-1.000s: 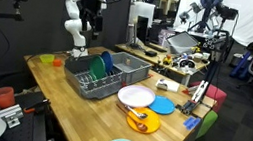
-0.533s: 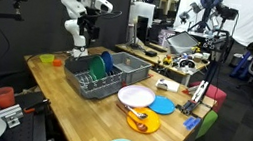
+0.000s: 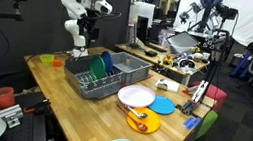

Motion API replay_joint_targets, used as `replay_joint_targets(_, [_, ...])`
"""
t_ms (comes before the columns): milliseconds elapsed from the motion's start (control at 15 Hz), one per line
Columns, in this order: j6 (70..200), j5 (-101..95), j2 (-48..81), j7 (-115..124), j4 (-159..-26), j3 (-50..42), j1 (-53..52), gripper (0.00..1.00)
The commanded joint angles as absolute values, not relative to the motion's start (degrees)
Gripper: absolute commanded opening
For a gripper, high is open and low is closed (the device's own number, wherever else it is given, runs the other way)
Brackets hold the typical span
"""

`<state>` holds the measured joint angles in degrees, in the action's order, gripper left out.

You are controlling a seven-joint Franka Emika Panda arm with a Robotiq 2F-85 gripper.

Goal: Remove the spoon from dish rack and put it on the blue plate

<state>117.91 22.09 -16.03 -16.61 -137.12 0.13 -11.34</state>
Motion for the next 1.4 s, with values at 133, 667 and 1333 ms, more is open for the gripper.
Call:
replay_joint_targets(133, [117.9,23.8,-15.6,-17.9,-136.8,0.7,-10.7,1.00])
replay_joint_targets(667, [119.2,35.0,-6.1,-27.3,-135.7,4.4,-14.6,1.00])
replay_joint_targets(1333, [119.3,43.1,6.5,-34.8,-129.8,10.6,-13.6,1.00])
